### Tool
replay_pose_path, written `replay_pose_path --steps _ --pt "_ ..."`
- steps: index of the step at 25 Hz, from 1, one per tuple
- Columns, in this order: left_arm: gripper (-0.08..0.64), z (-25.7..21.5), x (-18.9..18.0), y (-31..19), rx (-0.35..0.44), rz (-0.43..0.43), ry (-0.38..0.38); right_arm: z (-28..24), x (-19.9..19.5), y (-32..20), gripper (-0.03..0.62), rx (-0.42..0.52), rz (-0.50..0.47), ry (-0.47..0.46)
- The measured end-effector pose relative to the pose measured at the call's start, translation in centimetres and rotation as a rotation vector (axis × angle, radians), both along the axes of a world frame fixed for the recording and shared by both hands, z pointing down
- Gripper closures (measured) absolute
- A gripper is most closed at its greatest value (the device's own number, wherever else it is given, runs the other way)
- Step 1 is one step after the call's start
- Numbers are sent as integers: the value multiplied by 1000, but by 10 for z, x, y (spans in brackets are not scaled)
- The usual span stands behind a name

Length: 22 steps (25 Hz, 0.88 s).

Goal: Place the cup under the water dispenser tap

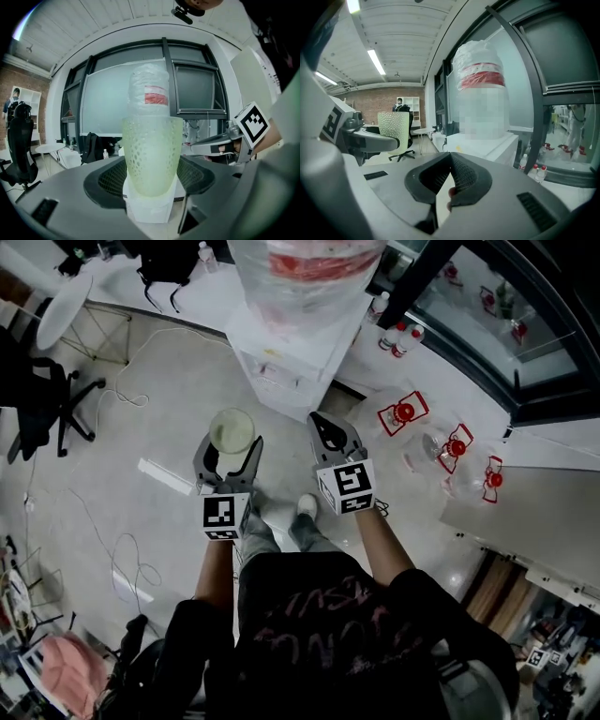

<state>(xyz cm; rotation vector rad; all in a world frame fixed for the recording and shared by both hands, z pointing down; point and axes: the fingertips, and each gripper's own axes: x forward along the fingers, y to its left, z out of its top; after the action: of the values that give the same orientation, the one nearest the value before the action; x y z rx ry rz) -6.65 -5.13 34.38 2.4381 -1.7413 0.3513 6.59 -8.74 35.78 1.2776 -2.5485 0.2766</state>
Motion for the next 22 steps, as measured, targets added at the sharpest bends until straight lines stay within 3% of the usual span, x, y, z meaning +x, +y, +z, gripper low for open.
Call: replay_pose_path --steps 10,22 --pt "219 40 -24 -44 -25 56 18 37 -20 -23 578 -43 70 22" --pt "219 119 -41 -87 -47 97 78 121 -37 -45 578 -108 120 59"
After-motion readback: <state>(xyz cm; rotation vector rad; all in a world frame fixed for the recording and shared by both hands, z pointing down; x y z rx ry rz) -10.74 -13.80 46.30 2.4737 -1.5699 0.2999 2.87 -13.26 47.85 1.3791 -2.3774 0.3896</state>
